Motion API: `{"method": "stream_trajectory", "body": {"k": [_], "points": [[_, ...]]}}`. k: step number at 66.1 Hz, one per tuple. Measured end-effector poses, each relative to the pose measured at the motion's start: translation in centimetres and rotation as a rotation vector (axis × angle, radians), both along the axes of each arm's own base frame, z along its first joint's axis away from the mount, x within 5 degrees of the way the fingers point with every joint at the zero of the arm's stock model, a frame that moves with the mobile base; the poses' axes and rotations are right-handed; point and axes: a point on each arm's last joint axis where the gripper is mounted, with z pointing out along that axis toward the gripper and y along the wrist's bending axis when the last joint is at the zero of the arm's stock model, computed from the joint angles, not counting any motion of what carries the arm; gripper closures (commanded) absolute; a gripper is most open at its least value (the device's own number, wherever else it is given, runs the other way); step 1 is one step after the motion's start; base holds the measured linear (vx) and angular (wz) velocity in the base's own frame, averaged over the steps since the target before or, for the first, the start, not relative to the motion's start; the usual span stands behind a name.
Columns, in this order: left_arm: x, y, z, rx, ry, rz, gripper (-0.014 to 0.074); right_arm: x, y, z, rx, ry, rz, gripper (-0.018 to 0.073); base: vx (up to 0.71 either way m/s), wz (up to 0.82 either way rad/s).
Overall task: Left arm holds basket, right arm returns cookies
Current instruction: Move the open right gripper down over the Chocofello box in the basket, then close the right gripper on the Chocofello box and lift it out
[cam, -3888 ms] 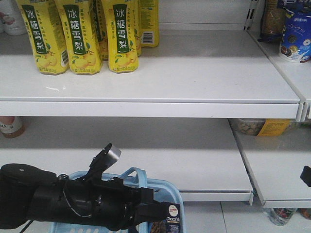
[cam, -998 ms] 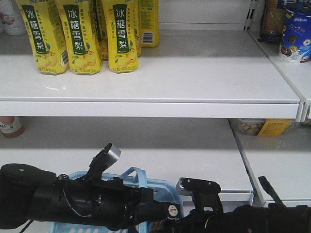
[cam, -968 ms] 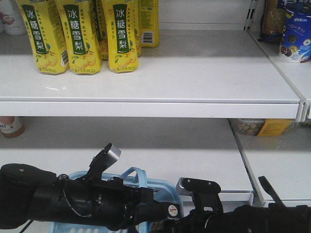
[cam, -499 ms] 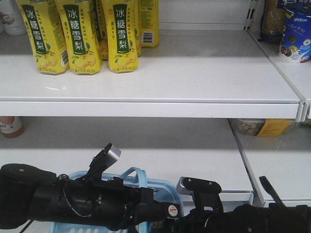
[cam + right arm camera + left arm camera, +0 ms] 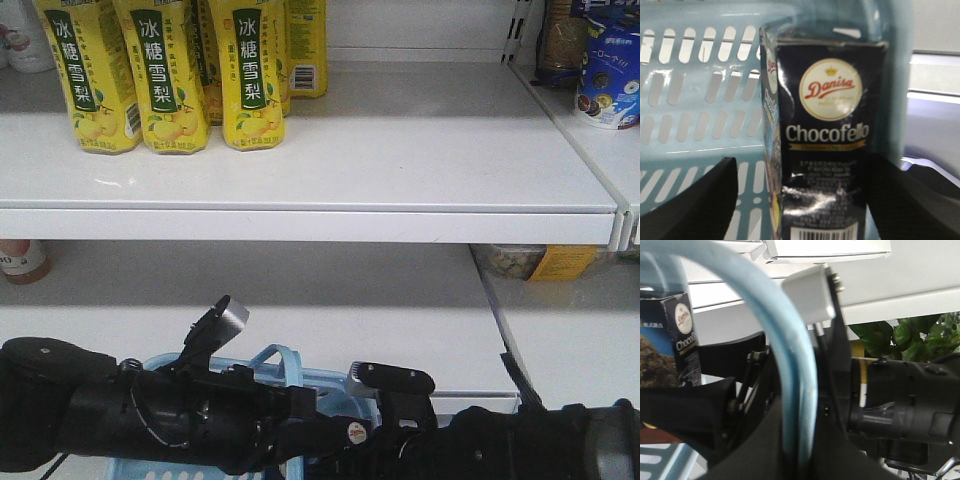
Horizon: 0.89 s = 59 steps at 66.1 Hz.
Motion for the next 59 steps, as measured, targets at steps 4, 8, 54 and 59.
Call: {"method": "stream_trajectory", "body": {"k": [4,8,54,59], "points": [[0.0,0.0,0.0,0.001,0.0,-0.001,0.0603,0.0,0.0,-0.2,-0.005,0.006,0.0,0.0036,0.0,0.0],[0.0,0.0,0.0,0.001,0.0,-0.001,0.0603,0.0,0.1,-0.2,-0.005,0.008,0.001,0.0036,0.0,0.0],[0.0,0.0,0.0,-0.001,0.0,-0.003,0.0603,1.6,2.0,-0.8,0.004,0.021,0.024,0.0043,0.0,0.0],[0.0,0.0,0.0,-0.001,0.0,-0.003,0.0603,1.6,2.0,-0.8,0.004,0.019,0.028,0.0061,0.0,0.0]]}}
